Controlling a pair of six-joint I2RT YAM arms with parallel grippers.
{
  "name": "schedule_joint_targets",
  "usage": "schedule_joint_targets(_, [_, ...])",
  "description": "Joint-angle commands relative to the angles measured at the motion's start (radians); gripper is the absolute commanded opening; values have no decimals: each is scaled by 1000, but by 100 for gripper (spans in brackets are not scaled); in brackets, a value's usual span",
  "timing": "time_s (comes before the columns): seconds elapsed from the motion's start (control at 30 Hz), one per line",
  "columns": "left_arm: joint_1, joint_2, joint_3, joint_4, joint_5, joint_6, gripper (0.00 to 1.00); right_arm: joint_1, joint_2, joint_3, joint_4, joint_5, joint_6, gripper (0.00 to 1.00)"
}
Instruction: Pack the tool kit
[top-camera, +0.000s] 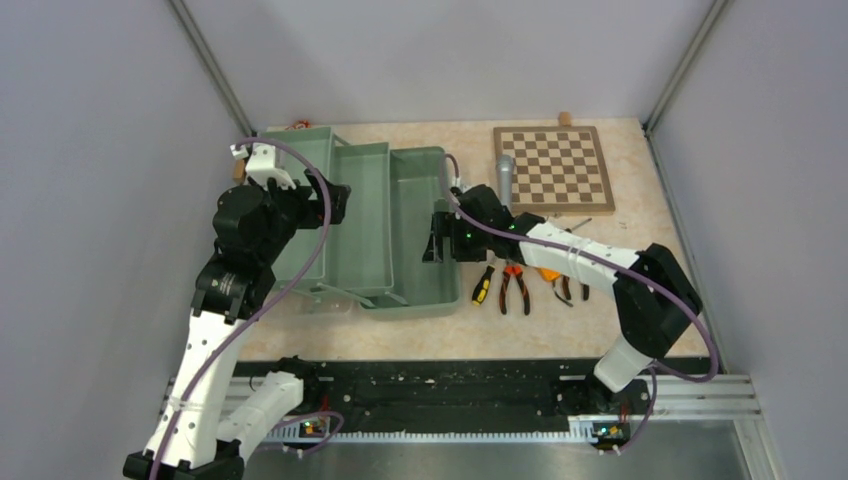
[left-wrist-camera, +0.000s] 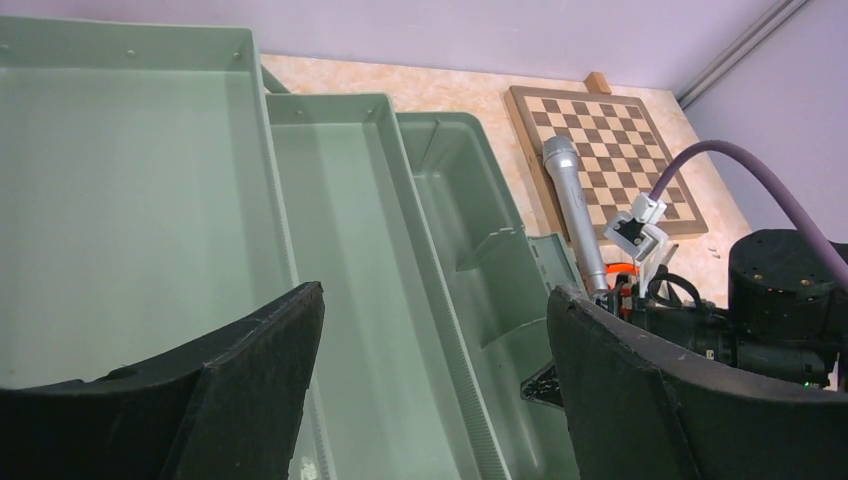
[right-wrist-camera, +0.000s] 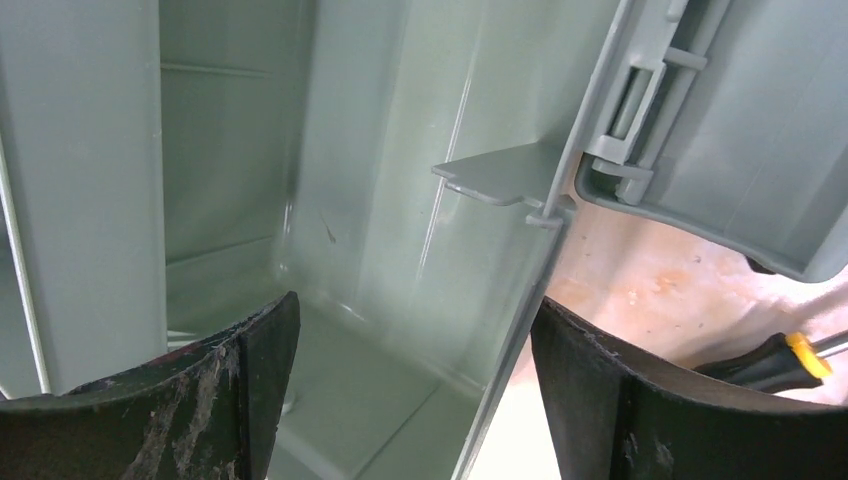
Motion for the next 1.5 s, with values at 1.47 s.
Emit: schedule_joint_targets(1.47, [-4, -9, -14, -1, -49, -19, 86, 44, 63, -74, -292, 599, 440, 49])
